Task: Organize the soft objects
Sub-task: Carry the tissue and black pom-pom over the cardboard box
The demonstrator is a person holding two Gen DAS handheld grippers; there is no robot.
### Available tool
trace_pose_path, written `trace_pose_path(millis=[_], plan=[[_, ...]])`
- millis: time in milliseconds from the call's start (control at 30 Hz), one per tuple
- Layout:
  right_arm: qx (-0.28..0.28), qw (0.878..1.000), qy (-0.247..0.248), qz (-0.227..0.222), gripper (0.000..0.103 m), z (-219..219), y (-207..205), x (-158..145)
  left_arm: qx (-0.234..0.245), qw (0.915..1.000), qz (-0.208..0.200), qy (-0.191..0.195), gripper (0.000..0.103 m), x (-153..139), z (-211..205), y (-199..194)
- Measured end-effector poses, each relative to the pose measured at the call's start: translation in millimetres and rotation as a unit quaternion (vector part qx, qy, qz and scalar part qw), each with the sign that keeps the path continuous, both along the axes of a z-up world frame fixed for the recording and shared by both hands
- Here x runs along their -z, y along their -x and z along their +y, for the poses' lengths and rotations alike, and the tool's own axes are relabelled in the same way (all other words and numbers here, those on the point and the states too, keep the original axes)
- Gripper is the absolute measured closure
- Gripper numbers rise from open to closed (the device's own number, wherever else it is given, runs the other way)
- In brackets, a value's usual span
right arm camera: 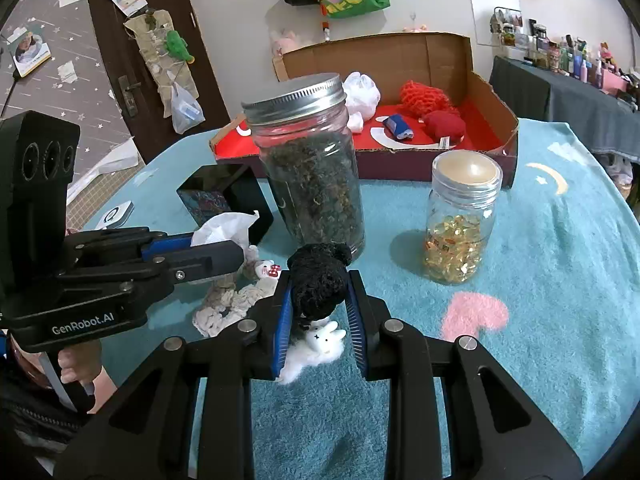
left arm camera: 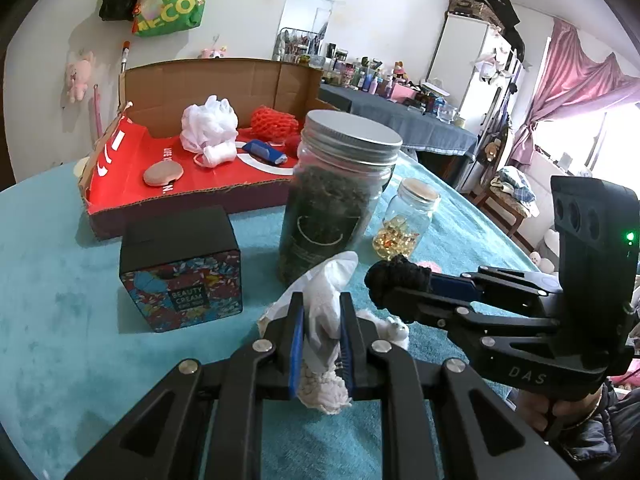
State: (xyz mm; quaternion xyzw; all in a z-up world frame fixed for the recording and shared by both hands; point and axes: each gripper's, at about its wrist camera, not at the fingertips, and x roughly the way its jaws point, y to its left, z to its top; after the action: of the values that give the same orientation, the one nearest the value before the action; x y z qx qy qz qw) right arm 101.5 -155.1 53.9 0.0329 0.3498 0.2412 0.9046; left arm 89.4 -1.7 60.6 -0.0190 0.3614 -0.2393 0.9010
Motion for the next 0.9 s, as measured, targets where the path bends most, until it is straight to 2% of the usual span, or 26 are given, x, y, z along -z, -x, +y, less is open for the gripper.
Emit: trace_pose_path(millis=[467, 900], plan=[[0.018, 1.000, -0.010, 0.016, 0.079, -20, 1, 5, -0.031, 0.9995, 0.009, 0.000, 0.087, -1, 31, 5], [0.053, 0.998, -0.001, 0.033, 0.079, -54, 1, 11, -0.085, 0.9953, 0.028, -0.038, 0.087, 12, 74, 6]])
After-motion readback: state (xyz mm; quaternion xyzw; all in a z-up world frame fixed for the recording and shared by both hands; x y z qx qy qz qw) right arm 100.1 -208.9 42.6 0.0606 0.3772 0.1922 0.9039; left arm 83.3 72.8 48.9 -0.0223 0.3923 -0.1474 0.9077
